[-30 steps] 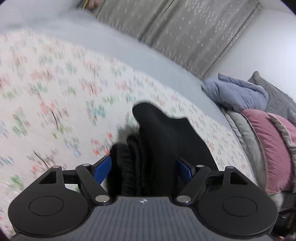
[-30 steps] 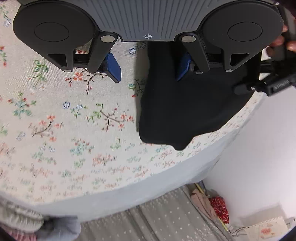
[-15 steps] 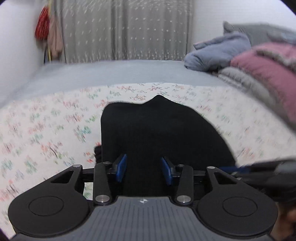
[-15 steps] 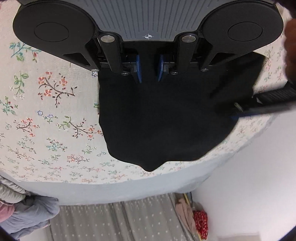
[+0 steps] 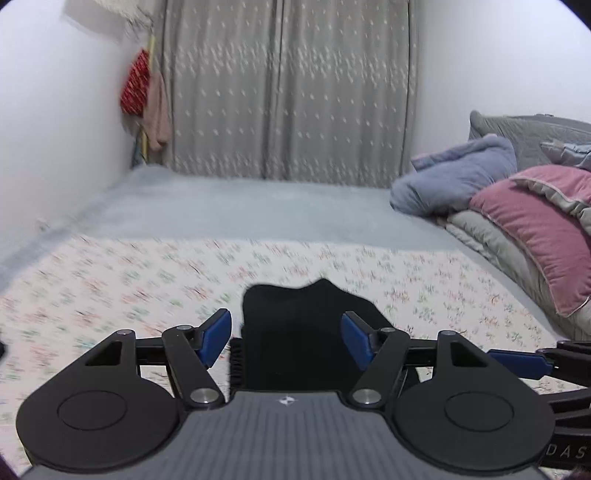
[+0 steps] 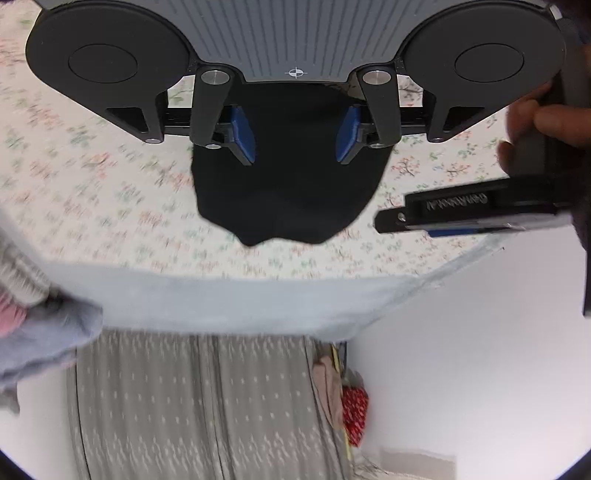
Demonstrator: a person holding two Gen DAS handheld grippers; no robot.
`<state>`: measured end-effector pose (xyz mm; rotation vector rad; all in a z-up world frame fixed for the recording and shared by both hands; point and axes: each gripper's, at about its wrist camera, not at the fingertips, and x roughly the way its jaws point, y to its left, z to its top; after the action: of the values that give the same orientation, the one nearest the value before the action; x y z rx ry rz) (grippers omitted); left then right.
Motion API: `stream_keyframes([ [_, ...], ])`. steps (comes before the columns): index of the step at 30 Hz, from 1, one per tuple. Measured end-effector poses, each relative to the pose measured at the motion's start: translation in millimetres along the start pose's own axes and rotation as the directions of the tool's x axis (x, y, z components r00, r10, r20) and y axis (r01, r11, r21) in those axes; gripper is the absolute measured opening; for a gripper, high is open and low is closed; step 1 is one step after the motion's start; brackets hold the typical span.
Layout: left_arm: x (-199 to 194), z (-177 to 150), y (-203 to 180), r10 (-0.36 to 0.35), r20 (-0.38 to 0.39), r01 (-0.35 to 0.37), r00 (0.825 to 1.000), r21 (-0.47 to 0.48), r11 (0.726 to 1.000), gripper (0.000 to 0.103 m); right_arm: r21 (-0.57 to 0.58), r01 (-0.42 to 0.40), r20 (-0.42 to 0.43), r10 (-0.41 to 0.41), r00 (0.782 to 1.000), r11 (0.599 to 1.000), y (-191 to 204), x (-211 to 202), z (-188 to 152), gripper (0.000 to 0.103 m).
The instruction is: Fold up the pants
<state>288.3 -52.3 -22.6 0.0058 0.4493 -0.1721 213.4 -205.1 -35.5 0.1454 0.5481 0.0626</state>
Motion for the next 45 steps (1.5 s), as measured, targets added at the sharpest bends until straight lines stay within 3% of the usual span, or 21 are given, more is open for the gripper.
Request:
stream_keyframes([
  [9,-92,-8,-12,0.018,0.101,-0.019,0.995,0.009,1.000,0.079,0.152,-0.017,0.132,-0.003,0.991,0.988,19,-107,-21,0.063],
  [13,-124,-18,-17,-0.021,0.110,0.019,0.994,0.015,1.000,0.087,0.217,0.000,0.174,-0.038,0.984,0.976,27,-144,-41,0.072],
  [17,-138,-24,-28,-0.056,0.129,0.050,0.990,0.046,0.998,0.093,0.193,0.008,0.183,-0.044,0.982,0.981,41,-167,-47,0.078],
  [19,-132,-28,-30,-0.061,0.117,0.055,0.991,0.058,0.997,0.093,0.181,-0.009,0.199,-0.028,0.980,0.984,47,-171,-43,0.091],
  [22,-115,-32,-24,-0.006,0.076,0.002,0.997,0.042,0.999,0.093,0.156,0.009,0.184,-0.038,0.982,0.988,49,-157,-48,0.100],
  [27,-91,-42,-16,0.046,0.013,-0.046,0.999,0.025,0.999,0.093,0.182,0.082,0.117,-0.104,0.988,0.980,36,-122,-62,0.100],
  [33,-83,-49,-8,0.059,-0.040,-0.059,0.997,-0.009,0.998,0.093,0.187,0.123,0.104,-0.144,0.984,0.975,36,-118,-68,0.103],
  [45,-85,-57,-4,0.082,-0.039,-0.083,0.996,-0.003,0.997,0.093,0.188,0.191,0.068,-0.207,0.976,0.963,42,-108,-72,0.103],
])
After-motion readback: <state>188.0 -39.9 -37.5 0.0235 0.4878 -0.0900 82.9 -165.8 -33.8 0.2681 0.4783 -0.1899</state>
